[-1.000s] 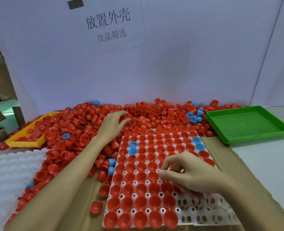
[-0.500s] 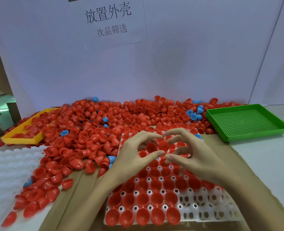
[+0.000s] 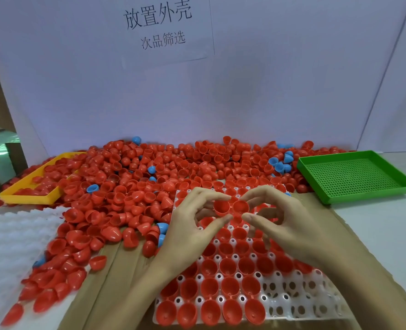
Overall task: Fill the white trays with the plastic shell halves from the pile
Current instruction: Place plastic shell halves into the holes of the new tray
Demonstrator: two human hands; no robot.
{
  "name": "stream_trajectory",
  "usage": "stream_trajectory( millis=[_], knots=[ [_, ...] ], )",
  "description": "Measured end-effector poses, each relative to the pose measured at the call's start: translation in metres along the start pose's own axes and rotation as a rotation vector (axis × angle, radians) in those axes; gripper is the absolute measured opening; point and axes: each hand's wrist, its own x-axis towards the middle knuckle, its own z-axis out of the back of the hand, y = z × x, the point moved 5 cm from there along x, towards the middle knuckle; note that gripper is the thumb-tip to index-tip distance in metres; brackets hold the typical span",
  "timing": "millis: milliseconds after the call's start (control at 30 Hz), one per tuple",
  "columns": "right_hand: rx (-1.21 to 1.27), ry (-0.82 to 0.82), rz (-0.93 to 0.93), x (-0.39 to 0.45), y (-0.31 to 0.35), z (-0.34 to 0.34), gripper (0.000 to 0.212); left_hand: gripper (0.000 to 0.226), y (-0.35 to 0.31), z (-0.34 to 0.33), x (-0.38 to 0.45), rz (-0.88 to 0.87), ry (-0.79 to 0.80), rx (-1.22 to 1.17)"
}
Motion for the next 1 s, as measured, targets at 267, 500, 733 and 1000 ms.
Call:
stream_trajectory(
  millis=[267, 500, 733, 1000],
  knots=[
    [0.031, 0.053, 0.053, -0.003, 0.012, -0.009, 0.035, 0.023, 0.001, -0.005, -0.002, 0.172, 0.078, -0.188],
    [-0.052, -0.033, 0.069, -0.003, 0.008, -0.02, 0.031, 0.05, 0.008, -0.01, -0.004, 0.276, 0.162, -0.297],
    [-0.02, -0.138, 0.106, -0.007, 0.011, -0.029, 0.026, 0.056, 0.011, -0.011, -0.003, 0.316, 0.201, -0.467],
    [-0.288, -0.268, 0.277, -0.008, 0.022, -0.025, 0.044, 0.049, 0.012, -0.014, -0.004, 0.478, 0.235, -0.657]
  ],
)
